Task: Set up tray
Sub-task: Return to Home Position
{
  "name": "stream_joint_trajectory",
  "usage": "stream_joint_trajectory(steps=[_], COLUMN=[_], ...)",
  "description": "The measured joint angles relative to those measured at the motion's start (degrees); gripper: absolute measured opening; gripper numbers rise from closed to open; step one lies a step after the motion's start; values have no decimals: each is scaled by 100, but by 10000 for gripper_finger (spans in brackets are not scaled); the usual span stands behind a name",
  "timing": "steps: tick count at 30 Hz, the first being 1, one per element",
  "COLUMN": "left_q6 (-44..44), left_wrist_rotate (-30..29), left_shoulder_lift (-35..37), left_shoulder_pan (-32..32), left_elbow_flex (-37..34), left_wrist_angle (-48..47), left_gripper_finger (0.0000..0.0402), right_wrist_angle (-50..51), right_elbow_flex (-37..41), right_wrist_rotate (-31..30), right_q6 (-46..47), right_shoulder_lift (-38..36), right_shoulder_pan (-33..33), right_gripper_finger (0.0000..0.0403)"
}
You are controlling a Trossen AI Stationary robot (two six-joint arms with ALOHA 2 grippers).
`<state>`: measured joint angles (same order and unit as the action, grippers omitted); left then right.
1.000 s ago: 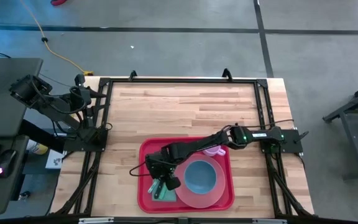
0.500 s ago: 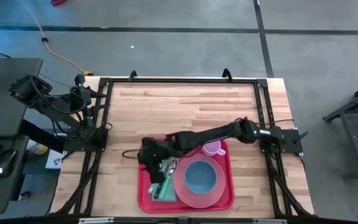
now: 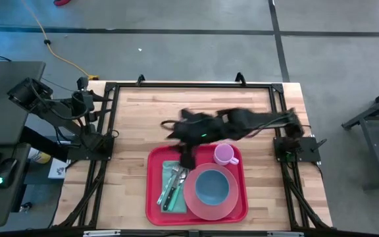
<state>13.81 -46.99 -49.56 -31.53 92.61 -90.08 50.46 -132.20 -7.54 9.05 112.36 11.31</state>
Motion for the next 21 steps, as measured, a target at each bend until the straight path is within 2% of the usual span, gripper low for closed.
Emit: stream_joint_trajectory(steps=[6,11,16,21], left_q6=[108,297,320,268], left_wrist_rotate=[12,197,296,154], left_shoulder_lift=[594,1215,1681,1985], left_shoulder_pan=[0,0,0,0], left_elbow_flex=[-441,-914,-1115,-1124], left_wrist_angle=[4,7,130,142], left_gripper_finger=[177,177,177,177], right_wrist_angle=[1536,2200,2925,3727], right_elbow_flex=[-4,0,-2,-2], right_wrist_rotate=[-1088,-1776,-2761,-4214], right_q6=[585,1062,1754,2433], right_shoulder_lift=[-739,-1247,-1762,-2414], right_shoulder_pan=[189,696,1349,2133], right_gripper_finger=[129,129,129,129])
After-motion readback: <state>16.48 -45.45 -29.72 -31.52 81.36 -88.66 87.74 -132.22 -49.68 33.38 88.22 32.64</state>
